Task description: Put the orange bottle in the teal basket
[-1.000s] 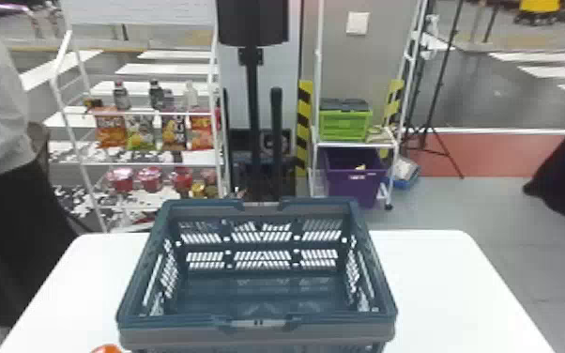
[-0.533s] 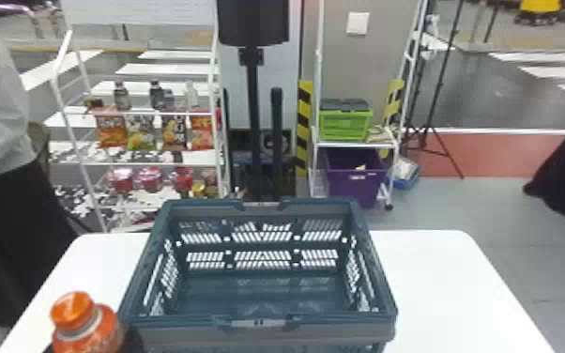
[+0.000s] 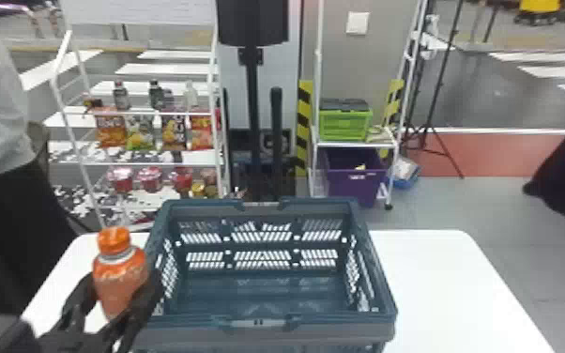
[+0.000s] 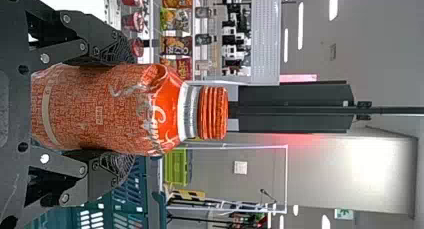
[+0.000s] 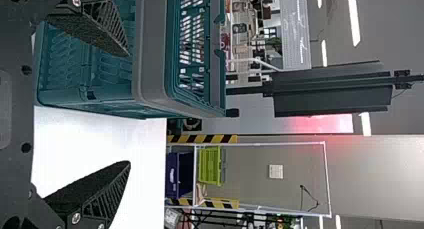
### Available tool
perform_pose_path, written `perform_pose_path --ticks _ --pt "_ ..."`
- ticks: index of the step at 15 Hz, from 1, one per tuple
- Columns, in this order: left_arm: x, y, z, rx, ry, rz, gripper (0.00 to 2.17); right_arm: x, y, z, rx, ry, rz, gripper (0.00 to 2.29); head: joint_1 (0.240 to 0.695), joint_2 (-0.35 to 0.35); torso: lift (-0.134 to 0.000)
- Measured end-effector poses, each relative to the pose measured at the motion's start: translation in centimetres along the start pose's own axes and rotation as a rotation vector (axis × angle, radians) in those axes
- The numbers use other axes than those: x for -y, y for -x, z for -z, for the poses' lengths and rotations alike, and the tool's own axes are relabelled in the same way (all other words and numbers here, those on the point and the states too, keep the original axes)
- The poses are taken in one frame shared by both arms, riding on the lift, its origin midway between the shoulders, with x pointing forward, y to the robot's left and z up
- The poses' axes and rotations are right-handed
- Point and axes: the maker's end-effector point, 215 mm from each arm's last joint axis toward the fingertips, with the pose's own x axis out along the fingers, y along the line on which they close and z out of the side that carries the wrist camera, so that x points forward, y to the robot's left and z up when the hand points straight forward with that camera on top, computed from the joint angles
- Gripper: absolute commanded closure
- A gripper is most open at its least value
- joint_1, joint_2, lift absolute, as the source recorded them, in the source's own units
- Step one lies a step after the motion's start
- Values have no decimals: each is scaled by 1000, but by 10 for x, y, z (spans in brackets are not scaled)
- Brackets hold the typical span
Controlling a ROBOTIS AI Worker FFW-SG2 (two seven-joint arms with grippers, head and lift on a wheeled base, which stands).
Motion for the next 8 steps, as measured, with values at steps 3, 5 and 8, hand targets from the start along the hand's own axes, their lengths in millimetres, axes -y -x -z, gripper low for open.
perform_pose_path --ticks 3,5,8 --pt "3 -35 4 -73 -61 46 620 -1 2 5 -12 11 5 127 499 0 0" --pt "11 -62 23 -139 -103 85 620 -2 4 6 -16 11 7 127 499 0 0" --pt "30 -98 45 -227 -157 181 620 -3 8 9 -25 18 10 127 499 0 0"
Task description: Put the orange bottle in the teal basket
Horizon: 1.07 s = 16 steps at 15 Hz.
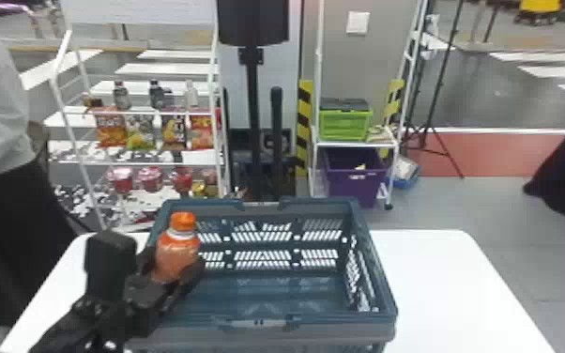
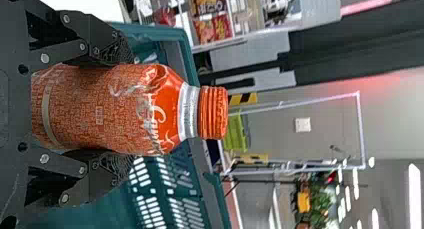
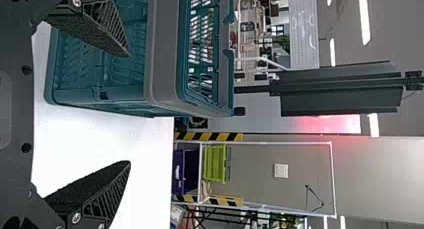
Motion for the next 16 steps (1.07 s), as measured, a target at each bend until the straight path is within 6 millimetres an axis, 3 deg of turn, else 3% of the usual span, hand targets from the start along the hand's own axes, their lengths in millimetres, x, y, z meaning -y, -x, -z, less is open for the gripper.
perform_pose_path --ticks 3,8,16 --pt "20 -41 1 -71 -49 122 620 -1 4 5 -10 3 7 127 499 0 0" --pt "43 -100 28 -282 -128 323 620 0 11 7 -8 3 19 127 499 0 0" --pt "122 -142 64 -513 -289 508 616 -1 19 6 0 1 29 127 499 0 0"
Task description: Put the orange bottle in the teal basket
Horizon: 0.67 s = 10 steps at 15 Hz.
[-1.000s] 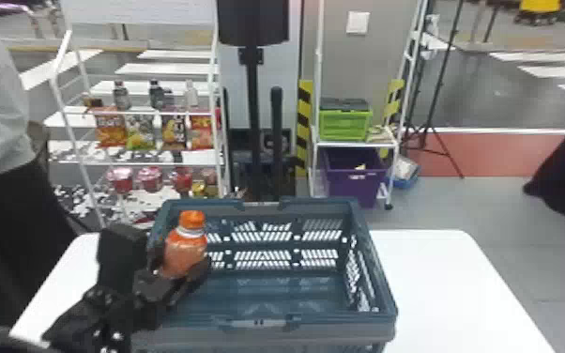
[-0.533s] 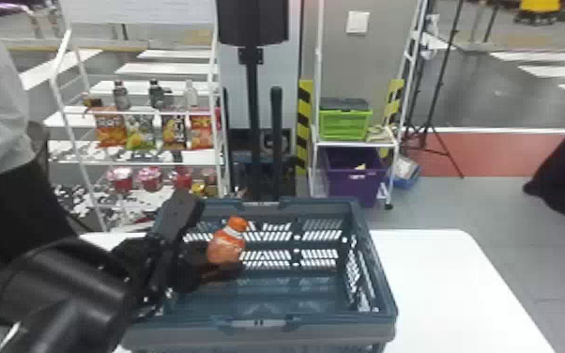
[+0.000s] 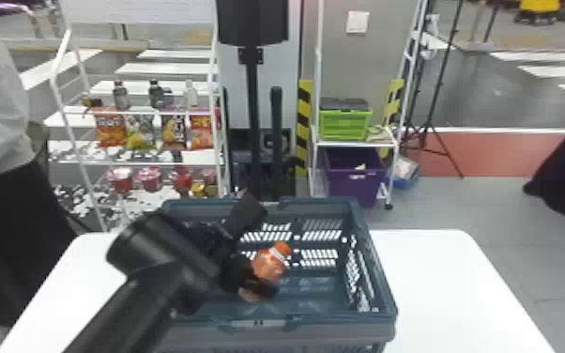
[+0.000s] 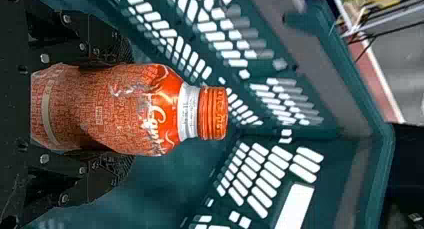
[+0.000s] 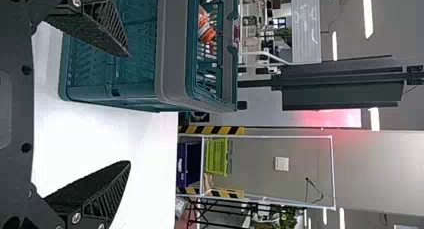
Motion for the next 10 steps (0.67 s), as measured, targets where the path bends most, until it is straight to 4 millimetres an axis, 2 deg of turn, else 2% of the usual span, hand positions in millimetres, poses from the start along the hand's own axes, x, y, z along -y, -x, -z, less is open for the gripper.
perform_pose_path --ticks 1,2,3,6,10 --pt "4 -5 -1 -22 -16 3 610 0 1 -1 2 0 0 127 499 0 0" --pt "10 -9 -4 -41 -25 14 451 0 2 -2 6 -1 1 130 499 0 0" --pt "11 -11 -5 -53 -21 11 387 0 3 -3 10 -1 3 130 499 0 0" --pt "-5 -10 9 -88 -4 -32 242 1 5 -6 21 -2 6 130 499 0 0" --pt "-3 -11 18 -84 17 -37 164 2 5 -4 17 -2 8 130 499 0 0"
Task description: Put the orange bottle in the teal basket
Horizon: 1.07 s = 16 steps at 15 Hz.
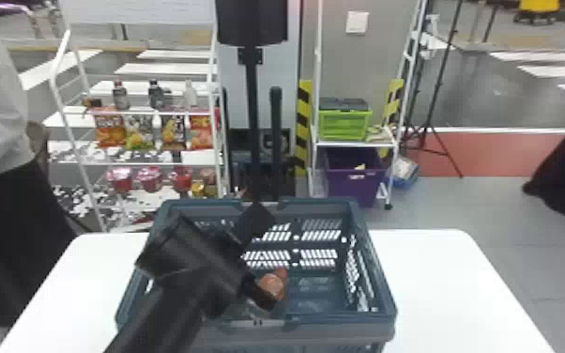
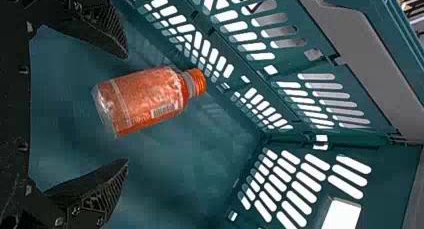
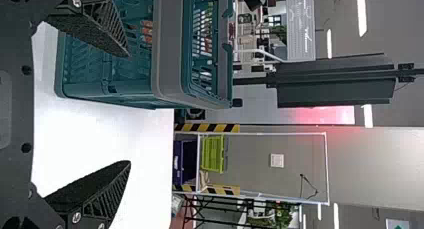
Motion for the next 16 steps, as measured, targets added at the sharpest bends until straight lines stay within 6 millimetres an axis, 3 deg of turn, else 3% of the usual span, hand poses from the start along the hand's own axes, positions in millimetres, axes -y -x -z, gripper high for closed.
perform_pose_path --ticks 3,6,9,12,16 --pt "-3 18 -15 87 47 -8 157 0 0 0 0 0 0 130 499 0 0" --pt "-16 54 -32 204 115 -40 161 -1 0 -1 2 -2 0 130 499 0 0" --pt "-29 88 -34 311 192 -59 161 -1 1 -1 1 -1 -1 130 499 0 0" --pt "-41 140 -9 424 327 -97 161 1 1 -1 1 0 2 130 499 0 0" --pt "-27 196 47 505 433 -152 161 1 -1 -6 13 2 2 130 499 0 0"
